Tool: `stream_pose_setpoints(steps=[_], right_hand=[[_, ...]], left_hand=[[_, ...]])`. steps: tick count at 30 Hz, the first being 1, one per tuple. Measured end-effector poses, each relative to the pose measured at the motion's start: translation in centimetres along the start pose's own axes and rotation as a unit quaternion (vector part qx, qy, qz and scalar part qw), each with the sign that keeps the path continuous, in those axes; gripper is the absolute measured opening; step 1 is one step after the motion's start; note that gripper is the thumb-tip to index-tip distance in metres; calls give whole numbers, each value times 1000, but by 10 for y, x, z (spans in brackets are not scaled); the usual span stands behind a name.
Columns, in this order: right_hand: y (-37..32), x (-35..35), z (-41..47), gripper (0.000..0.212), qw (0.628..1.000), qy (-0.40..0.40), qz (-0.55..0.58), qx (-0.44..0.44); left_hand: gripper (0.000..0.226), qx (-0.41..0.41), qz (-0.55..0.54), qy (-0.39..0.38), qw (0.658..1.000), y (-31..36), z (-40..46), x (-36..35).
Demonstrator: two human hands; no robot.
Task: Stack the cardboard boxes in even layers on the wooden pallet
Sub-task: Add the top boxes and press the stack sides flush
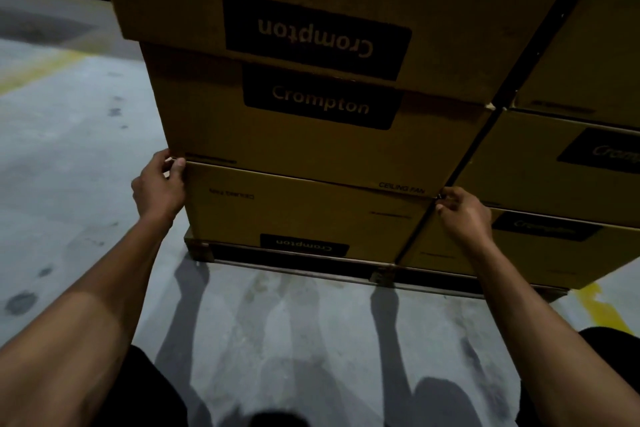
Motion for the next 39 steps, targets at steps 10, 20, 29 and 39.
stream_pose_setpoints(steps=[10, 20, 29, 39], right_hand=[[-4, -3, 1, 39, 998, 59, -7, 26], [-7, -10, 3, 38, 995, 44, -78, 37], [-17, -2, 10, 21, 983, 91, -152, 56], [-19, -2, 8, 22, 982, 105, -146, 54]], left_hand=[[41, -34, 23, 15, 999, 4, -1, 2], [41, -57, 34, 35, 997, -4, 2, 3], [41, -56, 29, 40, 997, -4, 1, 3], [40, -54, 32, 48, 997, 1, -3, 4]])
Point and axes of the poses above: each hand's wrist, its own z-axis towards the middle knuckle, its own x-axis out of the back of the hand, y = z × x, the point moved 7 cm from there along z, towards the middle knuckle
